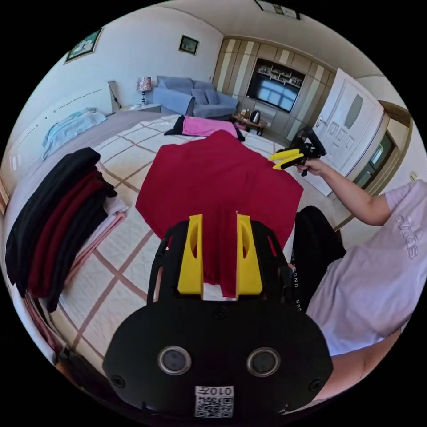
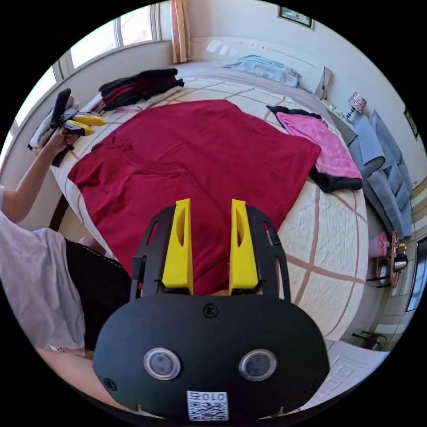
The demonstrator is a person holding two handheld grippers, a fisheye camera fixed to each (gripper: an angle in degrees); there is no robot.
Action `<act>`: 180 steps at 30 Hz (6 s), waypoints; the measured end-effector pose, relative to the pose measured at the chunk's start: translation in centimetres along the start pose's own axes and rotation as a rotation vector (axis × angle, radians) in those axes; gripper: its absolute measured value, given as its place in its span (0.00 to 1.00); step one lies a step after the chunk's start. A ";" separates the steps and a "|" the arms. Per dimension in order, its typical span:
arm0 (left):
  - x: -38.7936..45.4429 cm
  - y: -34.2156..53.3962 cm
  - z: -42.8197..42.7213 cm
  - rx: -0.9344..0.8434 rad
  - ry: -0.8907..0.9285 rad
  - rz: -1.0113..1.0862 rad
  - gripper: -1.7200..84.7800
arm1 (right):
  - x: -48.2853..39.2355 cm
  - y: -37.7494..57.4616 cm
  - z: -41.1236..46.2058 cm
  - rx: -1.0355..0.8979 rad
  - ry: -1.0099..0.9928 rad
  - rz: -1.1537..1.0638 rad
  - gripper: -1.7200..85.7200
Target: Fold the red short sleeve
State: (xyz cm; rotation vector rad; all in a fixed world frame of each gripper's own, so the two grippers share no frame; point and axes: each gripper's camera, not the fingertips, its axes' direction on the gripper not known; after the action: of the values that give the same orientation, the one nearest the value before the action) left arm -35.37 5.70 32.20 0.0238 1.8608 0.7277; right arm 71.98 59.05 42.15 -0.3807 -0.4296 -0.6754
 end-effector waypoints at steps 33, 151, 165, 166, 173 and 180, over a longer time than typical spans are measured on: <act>8.5 3.3 9.9 -0.152 -0.096 0.172 0.12 | -6.7 9.7 0.0 0.066 -0.048 -0.073 0.06; 14.9 4.8 -9.2 0.124 -0.117 0.347 0.02 | -12.6 16.7 -11.6 0.256 0.036 0.045 0.04; 22.6 13.8 1.2 0.017 -0.102 0.196 0.02 | -8.5 21.5 -6.2 0.150 -0.006 0.091 0.04; 23.1 13.8 1.1 0.017 -0.114 0.216 0.02 | -8.0 22.0 -6.0 0.174 -0.023 0.105 0.05; 25.4 15.3 2.5 -0.013 -0.196 0.239 0.02 | -6.6 22.7 -2.6 0.127 -0.032 0.130 0.05; 25.4 16.5 2.4 -0.025 -0.222 0.250 0.02 | -5.1 24.1 -2.6 0.180 -0.029 0.107 0.05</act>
State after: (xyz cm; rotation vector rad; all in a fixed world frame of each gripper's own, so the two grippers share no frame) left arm -49.10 29.04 18.40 0.3139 1.6521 0.8820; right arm 85.09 77.77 32.68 -0.2409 -0.4900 -0.5233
